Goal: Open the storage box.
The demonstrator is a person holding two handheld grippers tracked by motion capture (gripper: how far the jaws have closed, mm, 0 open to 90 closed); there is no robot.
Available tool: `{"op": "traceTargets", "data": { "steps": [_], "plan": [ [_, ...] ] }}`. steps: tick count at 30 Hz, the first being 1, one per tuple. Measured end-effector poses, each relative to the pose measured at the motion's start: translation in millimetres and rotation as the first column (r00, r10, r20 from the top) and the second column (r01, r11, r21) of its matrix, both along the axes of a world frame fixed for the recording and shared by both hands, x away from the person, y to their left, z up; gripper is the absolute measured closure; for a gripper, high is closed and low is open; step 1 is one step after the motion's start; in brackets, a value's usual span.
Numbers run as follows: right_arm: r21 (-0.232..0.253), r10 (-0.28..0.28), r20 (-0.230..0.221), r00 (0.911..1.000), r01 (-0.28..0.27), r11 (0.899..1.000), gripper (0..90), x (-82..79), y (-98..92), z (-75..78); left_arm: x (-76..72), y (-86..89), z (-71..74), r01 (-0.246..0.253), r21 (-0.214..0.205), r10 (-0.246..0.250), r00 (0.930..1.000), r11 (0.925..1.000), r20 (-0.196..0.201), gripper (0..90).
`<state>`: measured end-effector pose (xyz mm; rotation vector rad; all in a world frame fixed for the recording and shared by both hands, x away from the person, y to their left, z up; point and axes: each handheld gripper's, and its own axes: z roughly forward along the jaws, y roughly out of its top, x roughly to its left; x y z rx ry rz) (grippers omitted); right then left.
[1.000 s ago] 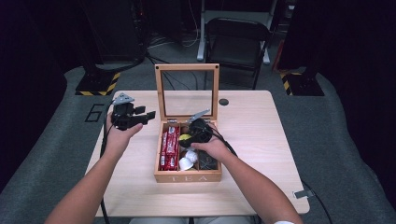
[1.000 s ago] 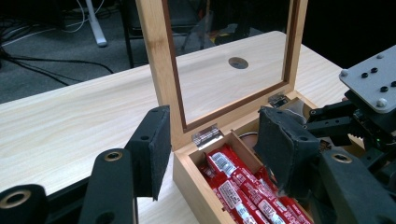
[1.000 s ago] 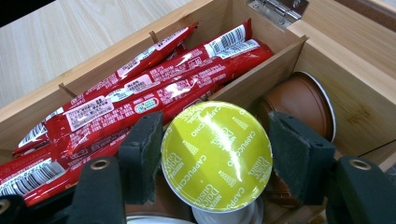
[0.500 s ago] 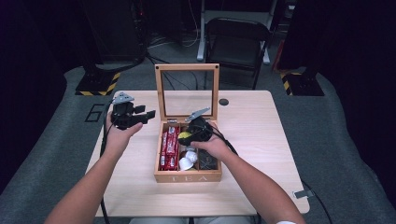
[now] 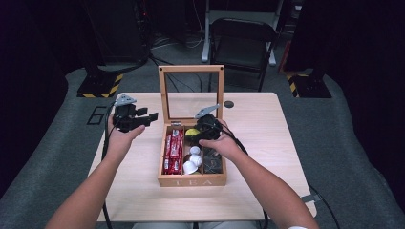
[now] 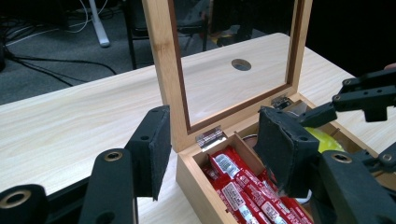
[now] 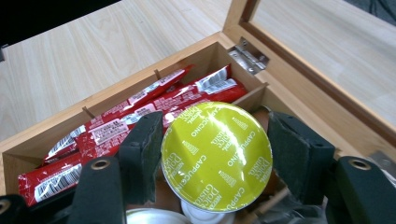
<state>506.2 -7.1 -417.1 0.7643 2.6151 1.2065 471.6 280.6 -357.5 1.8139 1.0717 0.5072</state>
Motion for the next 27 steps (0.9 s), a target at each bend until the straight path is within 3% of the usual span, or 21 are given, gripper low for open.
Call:
{"op": "traceTargets", "data": {
  "steps": [3,4,6,14,27],
  "plan": [
    [0.003,-0.013,0.008,0.9999,0.013,1.0,37.1,0.6,-5.2,3.8,-0.4,0.1,0.2,0.001,0.003,-0.001,1.0,1.0,-0.002,44.9],
    [0.012,-0.035,-0.01,0.9993,0.035,0.999,37.2,-0.5,-6.7,5.5,-0.4,0.2,0.2,0.0,0.003,0.0,1.0,1.0,-0.003,44.9],
    [0.004,-0.023,0.012,0.9997,0.023,1.0,37.2,1.6,-11.8,7.7,-0.5,0.5,0.2,-0.001,0.002,0.001,1.0,1.0,-0.003,44.9],
    [0.015,-0.066,0.023,0.9976,0.065,0.998,37.1,3.7,-29.4,15.6,-1.0,1.1,0.4,-0.002,0.002,0.002,1.0,1.0,-0.005,44.9],
    [0.007,-0.151,0.037,0.9879,0.151,0.989,37.2,7.9,-70.8,20.3,-1.1,1.6,-0.1,-0.009,0.004,0.009,0.9999,0.9999,-0.007,44.9]
  ]
}}
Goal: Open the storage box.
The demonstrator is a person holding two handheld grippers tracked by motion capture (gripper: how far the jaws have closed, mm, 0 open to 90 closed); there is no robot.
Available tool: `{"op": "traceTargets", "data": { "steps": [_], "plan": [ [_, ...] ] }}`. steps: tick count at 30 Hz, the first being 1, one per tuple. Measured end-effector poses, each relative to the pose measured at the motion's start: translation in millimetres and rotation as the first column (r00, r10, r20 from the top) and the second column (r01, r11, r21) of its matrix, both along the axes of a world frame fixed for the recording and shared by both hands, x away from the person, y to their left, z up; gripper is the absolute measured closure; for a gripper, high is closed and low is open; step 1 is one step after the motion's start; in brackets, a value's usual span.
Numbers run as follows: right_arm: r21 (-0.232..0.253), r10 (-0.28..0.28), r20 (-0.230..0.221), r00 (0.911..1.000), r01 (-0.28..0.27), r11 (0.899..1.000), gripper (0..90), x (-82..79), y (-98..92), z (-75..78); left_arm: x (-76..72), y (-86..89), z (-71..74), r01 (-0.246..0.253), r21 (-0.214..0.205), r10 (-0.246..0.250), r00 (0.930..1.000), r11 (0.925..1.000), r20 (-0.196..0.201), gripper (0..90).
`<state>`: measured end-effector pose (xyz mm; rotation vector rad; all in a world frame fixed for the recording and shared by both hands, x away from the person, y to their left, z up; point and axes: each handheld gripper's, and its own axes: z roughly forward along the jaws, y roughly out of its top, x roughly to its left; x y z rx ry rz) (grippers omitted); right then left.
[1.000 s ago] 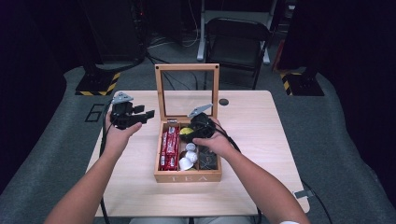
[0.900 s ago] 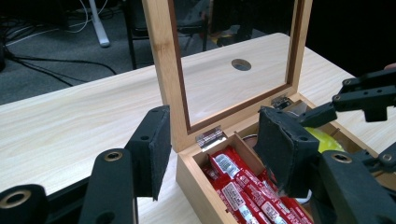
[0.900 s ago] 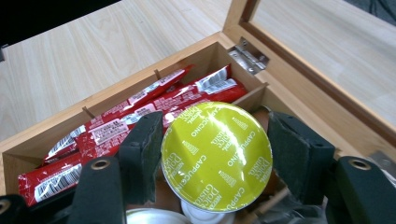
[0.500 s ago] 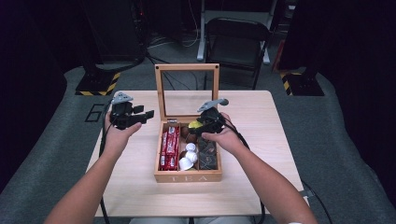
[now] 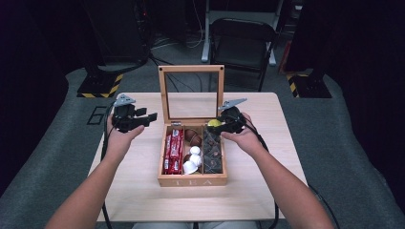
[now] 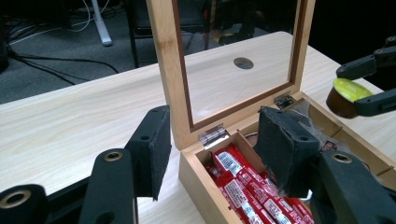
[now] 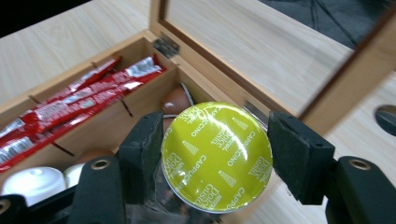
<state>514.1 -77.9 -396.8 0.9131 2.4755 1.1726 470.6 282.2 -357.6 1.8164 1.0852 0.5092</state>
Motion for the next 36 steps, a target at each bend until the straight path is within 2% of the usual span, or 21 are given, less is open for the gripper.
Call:
{"op": "traceTargets", "data": {
  "steps": [14,22,28,30,36],
  "plan": [
    [-0.03,-0.091,0.008,0.9958,0.091,0.995,37.2,-1.6,-45.6,-6.8,-2.8,0.4,-1.1,0.004,0.001,-0.004,1.0,1.0,0.003,44.9],
    [-0.01,-0.161,0.01,0.9869,0.161,0.987,37.2,-2.2,-72.7,-6.4,-4.5,3.5,-3.8,-0.001,-0.002,0.001,1.0,1.0,-0.001,44.9],
    [-0.034,-0.2,0.006,0.9797,0.2,0.979,37.2,-3.6,-91.0,-13.9,-7.7,5.1,-5.5,0.003,-0.004,-0.003,1.0,1.0,-0.002,44.9],
    [-0.041,-0.22,0.001,0.9754,0.22,0.975,37.2,-4.7,-94.9,-16.8,-8.3,6.6,-6.0,0.007,0.0,-0.007,1.0,1.0,0.0,44.9],
    [-0.051,-0.242,0.002,0.9702,0.242,0.969,37.3,-6.6,-104.7,-26.5,-9.5,11.0,-7.0,-0.005,-0.003,0.005,1.0,1.0,-0.006,44.9]
  ]
}}
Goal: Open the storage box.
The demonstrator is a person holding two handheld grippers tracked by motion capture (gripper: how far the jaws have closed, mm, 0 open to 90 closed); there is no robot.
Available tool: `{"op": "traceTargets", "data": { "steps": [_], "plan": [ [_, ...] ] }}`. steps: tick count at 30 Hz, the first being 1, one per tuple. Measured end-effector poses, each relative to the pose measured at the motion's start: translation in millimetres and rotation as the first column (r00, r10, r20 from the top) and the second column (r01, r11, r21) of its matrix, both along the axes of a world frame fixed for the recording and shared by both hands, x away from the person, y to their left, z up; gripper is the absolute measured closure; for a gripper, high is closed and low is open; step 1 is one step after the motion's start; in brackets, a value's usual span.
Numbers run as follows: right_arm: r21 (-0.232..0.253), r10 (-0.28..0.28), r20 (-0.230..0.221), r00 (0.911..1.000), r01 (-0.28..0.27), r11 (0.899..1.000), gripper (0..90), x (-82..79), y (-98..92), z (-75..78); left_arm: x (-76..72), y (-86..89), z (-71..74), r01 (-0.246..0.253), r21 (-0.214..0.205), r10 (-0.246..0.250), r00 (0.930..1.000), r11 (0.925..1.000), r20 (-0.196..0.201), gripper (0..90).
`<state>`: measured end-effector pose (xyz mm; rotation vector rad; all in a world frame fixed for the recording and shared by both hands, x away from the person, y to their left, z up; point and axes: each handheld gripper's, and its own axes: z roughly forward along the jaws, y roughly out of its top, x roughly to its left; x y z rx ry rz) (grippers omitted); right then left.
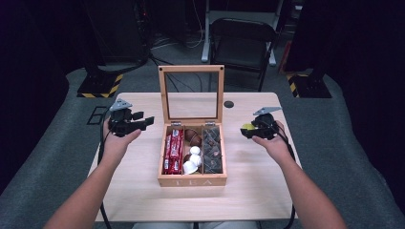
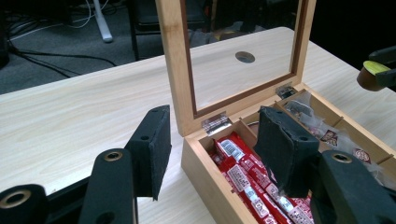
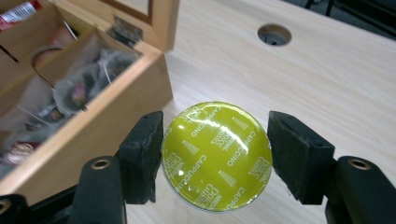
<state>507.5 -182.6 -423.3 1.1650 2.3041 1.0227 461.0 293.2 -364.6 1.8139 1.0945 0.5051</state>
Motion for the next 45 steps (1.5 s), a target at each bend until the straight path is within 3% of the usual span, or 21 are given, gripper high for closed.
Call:
{"op": "traceTargets", "data": {
  "steps": [16,35,45],
  "plan": [
    [-0.028,-0.1,-0.025,0.9947,0.099,0.995,37.3,-6.9,-25.3,-28.5,-1.9,-1.7,0.1,0.008,0.013,-0.008,1.0,0.9999,0.005,44.9],
    [-0.049,-0.216,-0.071,0.9738,0.213,0.976,37.3,-13.9,-57.0,-56.0,-0.6,-4.9,-1.7,0.014,0.022,-0.014,0.9999,0.9997,-0.003,44.9],
    [-0.06,-0.236,-0.088,0.9677,0.232,0.971,36.7,-14.0,-61.1,-64.6,-0.8,-2.1,-4.7,0.002,0.003,-0.002,1.0,1.0,-0.003,44.9]
  ]
}}
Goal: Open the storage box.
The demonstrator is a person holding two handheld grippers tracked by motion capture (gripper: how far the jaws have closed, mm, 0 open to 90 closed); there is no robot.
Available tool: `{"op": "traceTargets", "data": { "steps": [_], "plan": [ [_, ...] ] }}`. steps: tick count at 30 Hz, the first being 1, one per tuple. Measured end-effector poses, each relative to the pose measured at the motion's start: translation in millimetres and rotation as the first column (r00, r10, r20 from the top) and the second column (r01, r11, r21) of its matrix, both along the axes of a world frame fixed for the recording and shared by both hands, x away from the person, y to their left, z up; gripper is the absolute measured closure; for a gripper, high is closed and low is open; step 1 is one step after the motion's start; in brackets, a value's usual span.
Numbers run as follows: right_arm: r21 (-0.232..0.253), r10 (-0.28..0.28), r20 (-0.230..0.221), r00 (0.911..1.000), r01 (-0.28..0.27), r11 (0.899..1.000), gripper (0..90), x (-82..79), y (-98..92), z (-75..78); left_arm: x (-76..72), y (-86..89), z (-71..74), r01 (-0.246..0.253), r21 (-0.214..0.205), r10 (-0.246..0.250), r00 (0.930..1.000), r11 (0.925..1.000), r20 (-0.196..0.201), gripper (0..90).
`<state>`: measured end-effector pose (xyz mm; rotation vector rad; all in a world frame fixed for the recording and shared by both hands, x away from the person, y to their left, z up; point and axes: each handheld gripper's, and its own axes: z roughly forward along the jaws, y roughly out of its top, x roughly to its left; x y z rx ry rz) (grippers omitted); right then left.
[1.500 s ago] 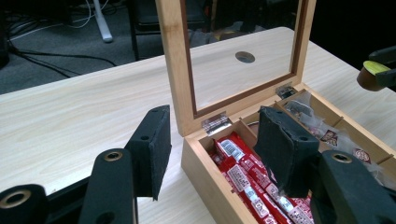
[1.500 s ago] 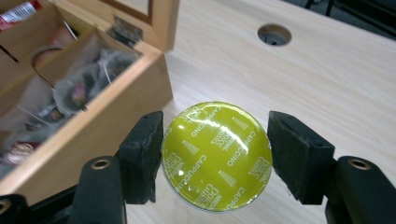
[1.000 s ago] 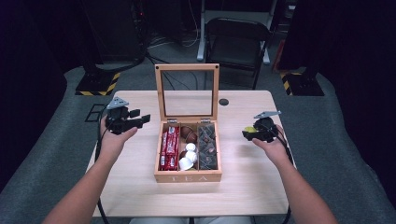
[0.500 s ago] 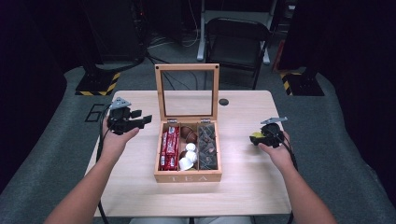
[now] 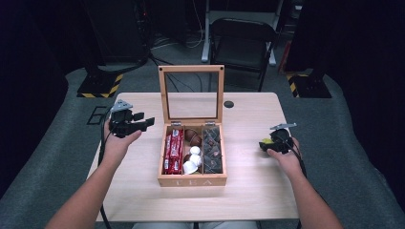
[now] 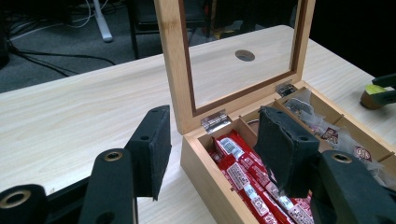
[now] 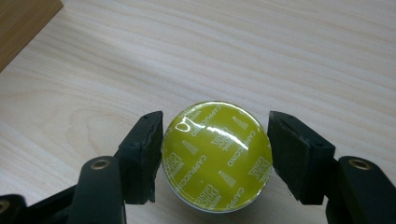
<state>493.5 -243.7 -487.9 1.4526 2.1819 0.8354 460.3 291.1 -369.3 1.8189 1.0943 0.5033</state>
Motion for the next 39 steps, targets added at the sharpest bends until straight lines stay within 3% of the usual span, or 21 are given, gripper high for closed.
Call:
{"op": "traceTargets", "data": {
  "steps": [10,20,31,39],
  "plan": [
    [0.007,0.005,-0.001,1.0,-0.005,1.0,31.0,0.4,-1.1,0.9,-0.8,3.8,-6.3,-0.007,-0.007,0.007,0.9999,1.0,-0.014,44.9],
    [0.011,0.014,0.046,0.9989,-0.014,1.0,30.4,-0.7,-1.2,23.2,-3.6,4.4,-7.3,-0.004,-0.002,0.004,0.9999,1.0,-0.012,44.9],
    [0.029,0.056,0.077,0.9955,-0.058,0.998,31.5,-0.8,26.5,50.5,-7.1,0.4,-5.9,0.015,0.0,-0.015,0.9999,0.9999,-0.006,44.9],
    [0.047,0.112,0.11,0.9876,-0.118,0.992,32.8,3.8,47.4,72.0,-5.9,3.4,-8.9,0.006,-0.008,-0.006,0.9999,1.0,-0.014,44.9]
  ]
}}
